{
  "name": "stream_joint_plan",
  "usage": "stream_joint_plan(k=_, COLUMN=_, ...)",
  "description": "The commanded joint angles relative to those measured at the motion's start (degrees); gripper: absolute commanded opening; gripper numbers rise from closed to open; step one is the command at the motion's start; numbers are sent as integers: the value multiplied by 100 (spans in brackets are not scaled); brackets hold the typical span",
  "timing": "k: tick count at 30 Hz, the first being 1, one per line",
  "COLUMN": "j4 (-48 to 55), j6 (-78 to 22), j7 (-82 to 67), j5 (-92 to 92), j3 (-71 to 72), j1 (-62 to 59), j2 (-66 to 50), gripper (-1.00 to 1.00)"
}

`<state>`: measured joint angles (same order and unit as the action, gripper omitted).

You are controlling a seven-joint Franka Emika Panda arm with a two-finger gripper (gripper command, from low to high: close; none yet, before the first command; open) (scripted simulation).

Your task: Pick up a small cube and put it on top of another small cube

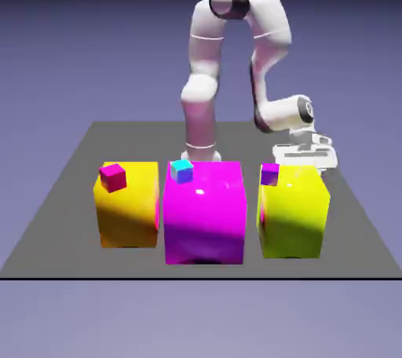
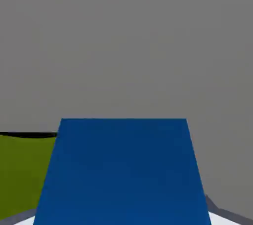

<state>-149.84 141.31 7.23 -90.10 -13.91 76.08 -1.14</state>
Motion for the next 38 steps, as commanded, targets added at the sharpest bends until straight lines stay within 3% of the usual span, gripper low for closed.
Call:
stream_joint_plan(k=1, j4=112, j6=-105, j7=-242, j5=133, j3=53, j1=-82, j2=153, gripper=-100)
stream_joint_plan(k=11, j4=1081, j6=-1544, j7=-1616, j5=1852, j3=-198, j1=-2081, j2=906, gripper=-100)
stream_joint_plan(k=29, j4=2160, j6=-3810, j7=-2091, j5=4415, j3=-1417, j1=-5747, j2=983, gripper=-100)
stream_joint_plan(k=34, j4=1657, j6=-2845, j7=-1878, j5=4128, j3=-1735, j1=-6008, j2=621, gripper=-100)
stream_joint_plan(k=35, j4=1656, j6=-2845, j7=-1878, j5=4128, j3=-1736, j1=-6008, j2=621, gripper=100)
stream_joint_plan(k=38, j4=1916, j6=-3342, j7=-1988, j5=4276, j3=-1571, j1=-5873, j2=808, gripper=100)
